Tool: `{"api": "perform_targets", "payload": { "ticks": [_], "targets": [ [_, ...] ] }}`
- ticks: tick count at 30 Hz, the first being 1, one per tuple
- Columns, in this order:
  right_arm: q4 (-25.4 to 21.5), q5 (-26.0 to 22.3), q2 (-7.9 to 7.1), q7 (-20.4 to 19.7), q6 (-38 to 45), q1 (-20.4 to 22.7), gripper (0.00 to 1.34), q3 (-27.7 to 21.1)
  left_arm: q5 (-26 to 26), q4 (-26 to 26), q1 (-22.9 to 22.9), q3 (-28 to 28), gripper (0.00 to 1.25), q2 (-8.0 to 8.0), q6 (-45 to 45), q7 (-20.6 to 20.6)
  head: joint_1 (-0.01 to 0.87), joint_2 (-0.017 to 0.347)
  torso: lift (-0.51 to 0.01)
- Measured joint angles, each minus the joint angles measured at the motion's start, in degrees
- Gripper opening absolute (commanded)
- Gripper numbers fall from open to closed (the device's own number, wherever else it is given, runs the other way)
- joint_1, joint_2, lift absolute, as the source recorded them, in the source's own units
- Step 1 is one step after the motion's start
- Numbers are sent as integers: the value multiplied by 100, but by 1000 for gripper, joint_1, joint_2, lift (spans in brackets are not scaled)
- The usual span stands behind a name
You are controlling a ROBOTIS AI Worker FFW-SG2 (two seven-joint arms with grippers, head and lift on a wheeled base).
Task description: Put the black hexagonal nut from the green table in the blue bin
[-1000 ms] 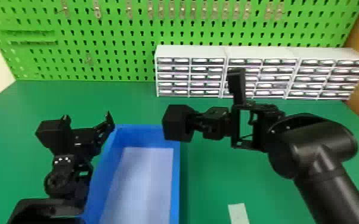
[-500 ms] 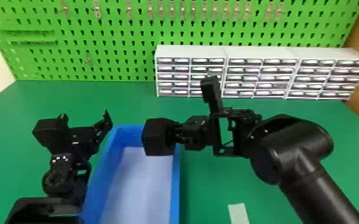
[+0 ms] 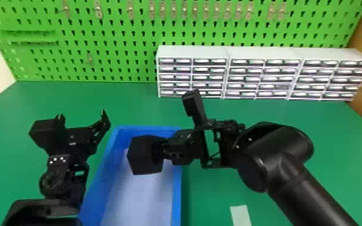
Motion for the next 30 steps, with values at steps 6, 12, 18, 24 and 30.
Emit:
{"api": "perform_targets", "payload": {
  "ticks": [6,12,18,24,30],
  "targets": [
    [64,-121,4,-37,-29,-13,364,85,-3,0,-3,26,1124,0,-9,0,657,57,-95],
    [92,-162,0,-82,43,-1,943,60,-3,0,2,21,1124,0,-9,0,657,57,-95],
    [120,-175,3,-96,130,19,1203,17,-10,0,-2,15,1124,0,-9,0,657,57,-95],
    [124,-186,3,-96,144,34,1203,-31,-11,0,-4,5,1124,0,-9,0,657,57,-95],
    [124,-162,-4,-95,151,69,1203,-117,-11,0,-1,6,1124,0,-9,0,657,57,-95]
  ]
}}
